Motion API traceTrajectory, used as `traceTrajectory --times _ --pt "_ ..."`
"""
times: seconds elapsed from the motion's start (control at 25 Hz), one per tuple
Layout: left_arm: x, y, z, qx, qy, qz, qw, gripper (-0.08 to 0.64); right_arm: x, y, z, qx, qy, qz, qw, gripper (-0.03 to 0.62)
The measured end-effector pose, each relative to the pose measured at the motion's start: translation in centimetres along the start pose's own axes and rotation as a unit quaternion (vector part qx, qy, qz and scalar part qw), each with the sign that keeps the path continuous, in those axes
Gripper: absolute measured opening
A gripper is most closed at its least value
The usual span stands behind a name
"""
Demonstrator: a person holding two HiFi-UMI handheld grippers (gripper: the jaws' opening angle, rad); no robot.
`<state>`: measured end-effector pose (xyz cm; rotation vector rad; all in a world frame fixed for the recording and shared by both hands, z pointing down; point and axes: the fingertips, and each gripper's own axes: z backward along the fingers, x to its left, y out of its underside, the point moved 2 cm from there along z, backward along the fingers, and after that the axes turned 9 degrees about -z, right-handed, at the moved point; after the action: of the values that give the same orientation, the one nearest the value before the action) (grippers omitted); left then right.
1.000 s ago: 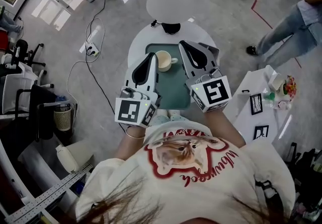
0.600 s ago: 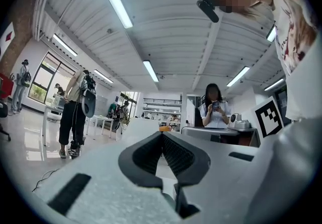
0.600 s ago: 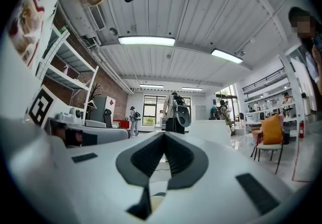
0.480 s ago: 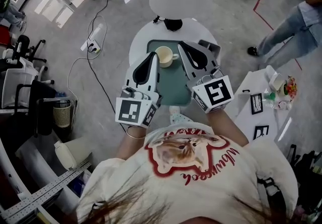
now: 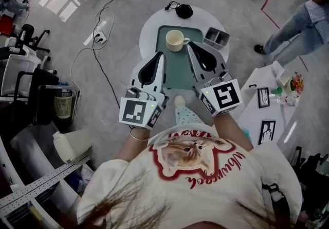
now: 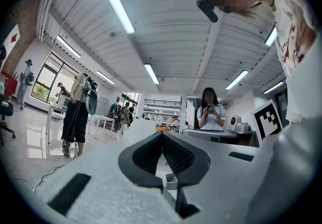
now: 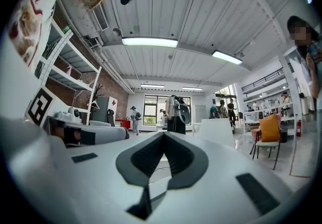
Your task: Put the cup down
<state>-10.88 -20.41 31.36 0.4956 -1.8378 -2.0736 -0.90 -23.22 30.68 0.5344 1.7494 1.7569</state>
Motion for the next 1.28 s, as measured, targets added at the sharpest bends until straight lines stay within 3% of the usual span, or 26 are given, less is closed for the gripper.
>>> traceTrajectory --times 0.64,0.96,1.28 --pt "-5.4 -3.2 12.6 -0.010 0.030 -0.006 0.9995 0.014 10.9 -2.3 10.6 -0.023 0.016 0.014 1.000 0.028" --pt "-8.2 -4.5 15.2 -0.019 0.031 -0.013 0.9992 0.014 12.6 -3.2 14.4 -0.032 0.017 0.019 0.999 0.028" --pt "-12.0 -5.2 18.6 -0.016 -0.004 -0.019 0.9997 0.014 12.9 -3.7 20.3 -0.039 0.007 0.012 0.999 0.028"
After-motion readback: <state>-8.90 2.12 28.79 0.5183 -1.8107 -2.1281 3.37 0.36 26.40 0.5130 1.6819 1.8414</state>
